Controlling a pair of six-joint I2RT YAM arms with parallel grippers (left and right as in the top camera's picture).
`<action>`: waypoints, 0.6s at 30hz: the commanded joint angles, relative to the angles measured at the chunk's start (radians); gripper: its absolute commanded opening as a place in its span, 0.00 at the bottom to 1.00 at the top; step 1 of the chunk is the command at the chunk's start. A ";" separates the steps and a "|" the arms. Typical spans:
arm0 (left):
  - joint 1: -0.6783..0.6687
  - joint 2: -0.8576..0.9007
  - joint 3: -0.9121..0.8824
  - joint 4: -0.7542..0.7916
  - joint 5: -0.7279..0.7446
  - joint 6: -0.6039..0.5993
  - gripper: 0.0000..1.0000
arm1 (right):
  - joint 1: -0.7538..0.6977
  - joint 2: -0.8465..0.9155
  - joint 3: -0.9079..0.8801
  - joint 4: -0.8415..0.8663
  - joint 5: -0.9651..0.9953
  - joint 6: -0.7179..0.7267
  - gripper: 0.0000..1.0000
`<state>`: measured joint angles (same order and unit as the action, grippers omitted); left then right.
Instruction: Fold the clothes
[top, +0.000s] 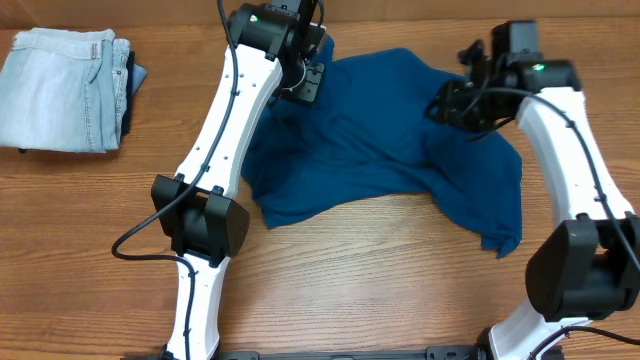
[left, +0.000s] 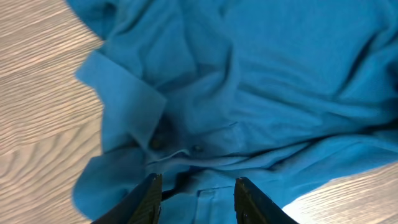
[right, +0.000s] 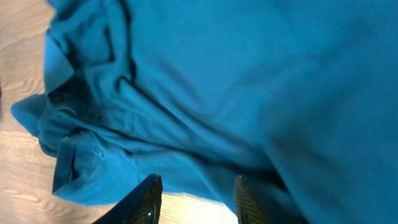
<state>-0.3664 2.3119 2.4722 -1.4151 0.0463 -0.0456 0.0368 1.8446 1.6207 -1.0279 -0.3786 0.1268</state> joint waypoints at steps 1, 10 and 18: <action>-0.007 0.067 0.007 0.001 0.053 0.023 0.38 | 0.052 -0.018 -0.087 0.079 -0.019 0.032 0.27; -0.007 0.190 0.007 -0.004 0.138 0.049 0.20 | 0.068 -0.018 -0.116 0.100 -0.015 0.027 0.20; -0.006 0.311 0.007 0.058 0.108 0.046 0.10 | 0.068 -0.018 -0.116 0.080 -0.015 0.027 0.19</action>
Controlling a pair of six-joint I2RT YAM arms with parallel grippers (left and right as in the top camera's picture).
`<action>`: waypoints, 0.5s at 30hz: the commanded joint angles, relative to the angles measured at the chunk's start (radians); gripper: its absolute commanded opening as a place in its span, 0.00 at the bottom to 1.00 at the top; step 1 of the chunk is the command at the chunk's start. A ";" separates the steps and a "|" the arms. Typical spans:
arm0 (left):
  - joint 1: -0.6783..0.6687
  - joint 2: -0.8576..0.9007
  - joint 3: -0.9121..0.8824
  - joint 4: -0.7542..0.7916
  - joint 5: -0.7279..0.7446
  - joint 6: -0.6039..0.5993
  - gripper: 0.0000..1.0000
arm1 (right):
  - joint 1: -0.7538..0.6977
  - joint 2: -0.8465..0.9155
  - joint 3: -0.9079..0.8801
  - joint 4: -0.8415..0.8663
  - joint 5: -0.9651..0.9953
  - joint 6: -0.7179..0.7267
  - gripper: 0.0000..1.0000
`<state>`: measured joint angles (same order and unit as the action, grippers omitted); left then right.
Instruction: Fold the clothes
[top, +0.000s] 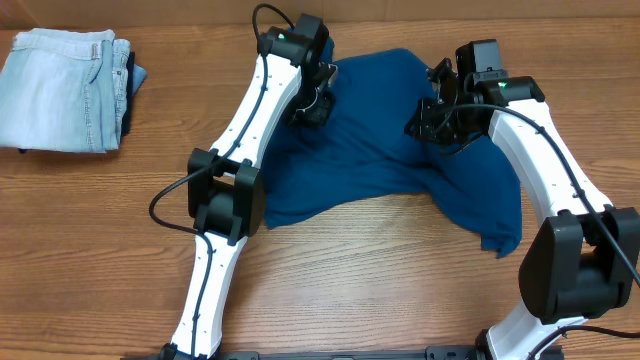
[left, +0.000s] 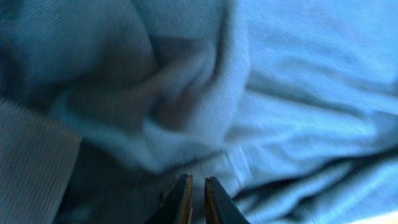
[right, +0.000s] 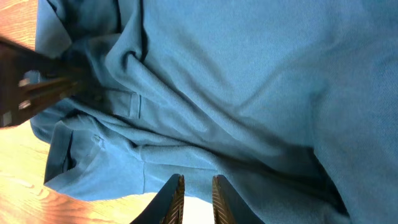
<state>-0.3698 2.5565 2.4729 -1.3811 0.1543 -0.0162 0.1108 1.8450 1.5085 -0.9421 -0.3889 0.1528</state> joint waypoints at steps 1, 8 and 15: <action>-0.003 0.076 0.006 0.029 -0.010 0.016 0.10 | -0.006 -0.019 -0.004 -0.010 -0.005 0.000 0.19; 0.006 0.122 0.006 0.085 -0.117 0.009 0.09 | -0.006 -0.019 -0.004 -0.020 -0.005 0.000 0.19; 0.086 0.122 0.006 0.159 -0.256 -0.048 0.11 | -0.006 -0.019 -0.004 -0.033 0.014 0.000 0.18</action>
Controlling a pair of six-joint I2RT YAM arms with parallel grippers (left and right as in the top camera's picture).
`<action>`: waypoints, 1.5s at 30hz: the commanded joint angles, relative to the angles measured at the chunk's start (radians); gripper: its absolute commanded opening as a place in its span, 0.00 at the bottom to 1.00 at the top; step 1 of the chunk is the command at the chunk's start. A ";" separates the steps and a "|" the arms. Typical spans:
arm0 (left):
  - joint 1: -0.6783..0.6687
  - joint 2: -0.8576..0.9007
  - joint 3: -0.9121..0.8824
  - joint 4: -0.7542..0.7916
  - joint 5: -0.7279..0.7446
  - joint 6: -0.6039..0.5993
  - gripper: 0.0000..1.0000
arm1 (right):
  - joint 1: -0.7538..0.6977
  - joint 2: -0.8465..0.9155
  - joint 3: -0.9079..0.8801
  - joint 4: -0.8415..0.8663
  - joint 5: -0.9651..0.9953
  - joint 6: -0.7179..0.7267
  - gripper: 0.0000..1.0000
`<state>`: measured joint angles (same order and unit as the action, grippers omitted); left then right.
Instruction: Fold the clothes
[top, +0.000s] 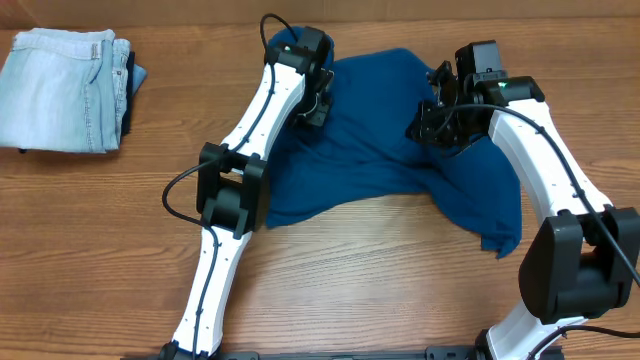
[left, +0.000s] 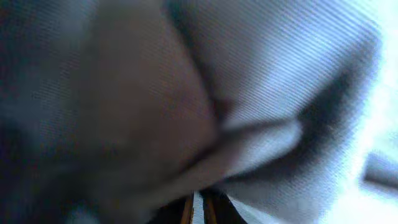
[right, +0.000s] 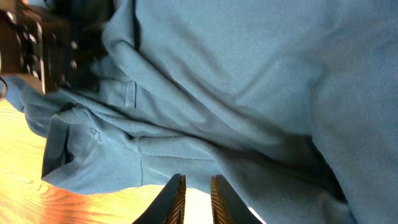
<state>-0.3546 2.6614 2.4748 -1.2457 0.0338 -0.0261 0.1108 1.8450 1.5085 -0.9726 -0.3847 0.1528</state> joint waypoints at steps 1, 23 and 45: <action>0.094 0.018 0.005 0.033 -0.149 -0.049 0.11 | -0.006 -0.019 -0.004 -0.005 0.010 0.000 0.18; 0.237 0.007 0.309 0.077 -0.131 -0.062 0.25 | -0.007 -0.019 -0.004 -0.076 0.043 0.026 0.21; -0.056 -0.344 0.667 -0.343 -0.193 -0.068 0.34 | -0.060 0.053 -0.100 0.320 0.104 0.064 0.16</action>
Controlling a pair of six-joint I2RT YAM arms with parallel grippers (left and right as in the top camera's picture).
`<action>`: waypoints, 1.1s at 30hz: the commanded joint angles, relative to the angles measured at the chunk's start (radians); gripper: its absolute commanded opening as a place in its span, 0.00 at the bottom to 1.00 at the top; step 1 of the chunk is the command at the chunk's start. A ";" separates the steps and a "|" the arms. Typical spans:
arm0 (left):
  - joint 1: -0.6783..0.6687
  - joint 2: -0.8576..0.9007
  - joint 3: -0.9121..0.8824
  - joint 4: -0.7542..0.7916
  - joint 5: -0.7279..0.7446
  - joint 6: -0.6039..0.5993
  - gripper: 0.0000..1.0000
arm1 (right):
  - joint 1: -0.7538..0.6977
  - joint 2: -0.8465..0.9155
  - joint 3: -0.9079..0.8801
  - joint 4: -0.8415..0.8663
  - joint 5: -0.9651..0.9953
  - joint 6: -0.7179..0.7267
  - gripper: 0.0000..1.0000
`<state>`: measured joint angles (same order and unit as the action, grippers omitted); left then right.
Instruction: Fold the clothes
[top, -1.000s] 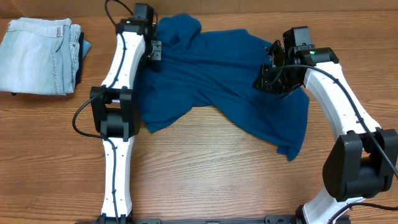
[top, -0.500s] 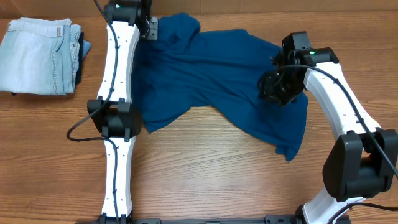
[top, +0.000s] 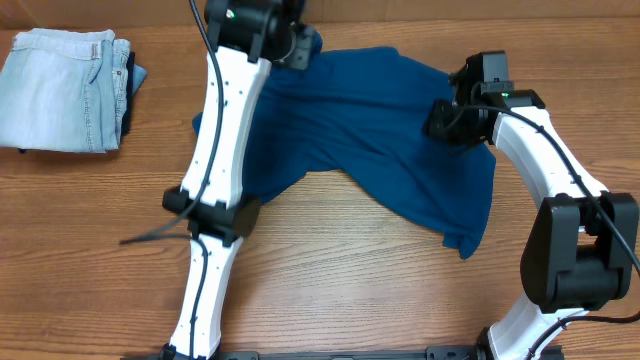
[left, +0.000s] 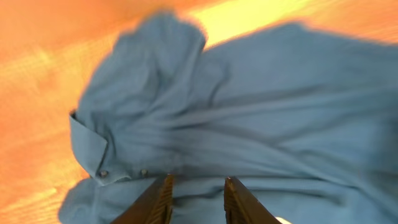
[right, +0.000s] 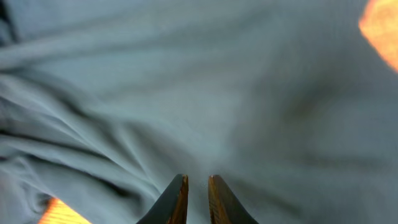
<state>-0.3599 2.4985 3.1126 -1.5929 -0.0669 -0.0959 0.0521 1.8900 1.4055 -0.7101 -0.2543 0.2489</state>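
A dark blue polo shirt (top: 370, 130) lies spread and wrinkled across the far half of the table. Its collar and buttons (left: 102, 171) show in the left wrist view. My left gripper (top: 295, 45) hangs open above the shirt's far left part, its fingers (left: 163, 193) apart with nothing between them. At the shirt's right side my right gripper (top: 447, 120) is low on the cloth. Its fingers (right: 179, 196) are almost closed, pinching a fold of the shirt (right: 205, 93).
A folded stack of light blue jeans (top: 60, 88), with a darker garment under it, lies at the far left corner. The bare wooden table (top: 330, 290) runs along the front, between the two arm bases.
My left gripper has opened, let go of the shirt and now sits higher near the far edge. The shirt lies stretched further left and flatter. My right gripper still pinches the right side.
Both grippers were open over the bunched shirt. Then the left was shut on cloth near the collar and the right on the right side, and both held on. Now the shirt lies wider, the left gripper is open and the right still holds.
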 joint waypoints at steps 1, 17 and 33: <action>-0.069 -0.211 0.029 0.002 -0.106 0.002 0.34 | -0.006 0.020 0.003 0.099 -0.012 -0.025 0.16; -0.165 -0.472 0.029 -0.095 -0.154 -0.066 0.37 | -0.121 0.224 0.003 0.394 -0.022 0.035 0.07; -0.164 -0.464 0.024 -0.096 -0.177 -0.078 0.39 | -0.076 0.369 0.003 0.391 0.044 0.030 0.06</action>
<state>-0.5220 2.0567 3.1348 -1.6875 -0.2222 -0.1577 -0.0143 2.1670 1.4086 -0.3443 -0.2989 0.2844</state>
